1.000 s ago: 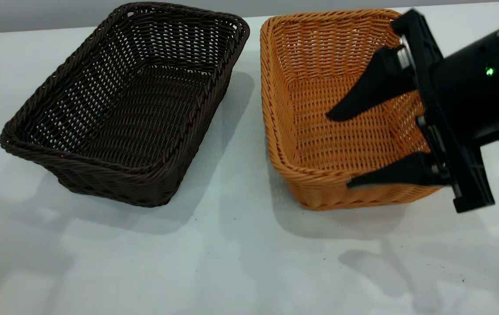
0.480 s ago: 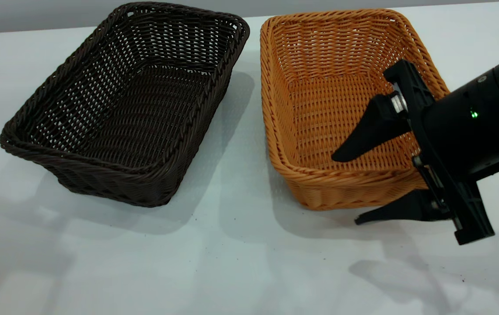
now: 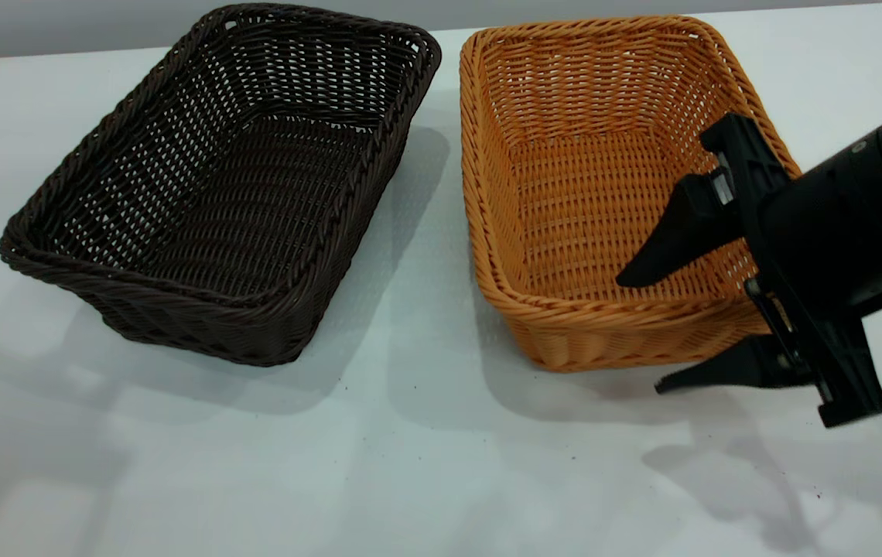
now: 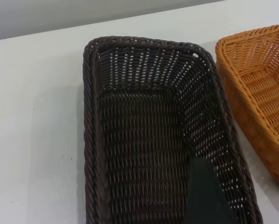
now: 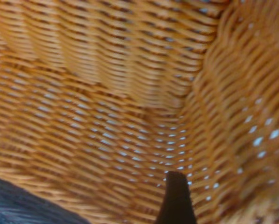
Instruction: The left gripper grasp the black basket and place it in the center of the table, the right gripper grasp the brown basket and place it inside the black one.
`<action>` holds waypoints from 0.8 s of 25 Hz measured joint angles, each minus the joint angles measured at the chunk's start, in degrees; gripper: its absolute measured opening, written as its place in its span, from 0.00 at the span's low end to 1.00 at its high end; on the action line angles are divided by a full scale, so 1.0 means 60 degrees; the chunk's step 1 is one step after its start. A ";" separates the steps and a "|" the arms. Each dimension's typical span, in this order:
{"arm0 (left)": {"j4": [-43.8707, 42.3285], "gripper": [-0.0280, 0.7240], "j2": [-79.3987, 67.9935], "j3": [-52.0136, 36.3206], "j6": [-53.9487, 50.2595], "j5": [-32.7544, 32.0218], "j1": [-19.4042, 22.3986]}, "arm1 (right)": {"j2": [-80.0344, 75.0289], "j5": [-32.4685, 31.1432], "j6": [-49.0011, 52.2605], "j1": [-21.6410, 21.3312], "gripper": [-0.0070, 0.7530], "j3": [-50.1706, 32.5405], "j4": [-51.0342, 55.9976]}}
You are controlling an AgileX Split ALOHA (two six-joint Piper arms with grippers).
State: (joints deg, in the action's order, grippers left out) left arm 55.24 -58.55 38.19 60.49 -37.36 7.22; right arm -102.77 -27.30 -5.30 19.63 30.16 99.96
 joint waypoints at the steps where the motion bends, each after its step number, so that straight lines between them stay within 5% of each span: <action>1: 0.0000 0.50 0.0000 0.0000 0.0000 0.0000 0.0000 | -0.0009 0.0029 0.0000 0.0000 0.69 0.0091 0.0000; 20: -0.0010 0.50 0.0000 0.0000 0.0000 0.0001 0.0000 | -0.0813 0.0218 -0.0011 0.0000 0.64 0.0606 0.0000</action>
State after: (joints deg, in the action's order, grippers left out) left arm 55.18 -58.55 38.19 60.49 -37.35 7.22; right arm -107.65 -26.00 -5.36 19.63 33.80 99.96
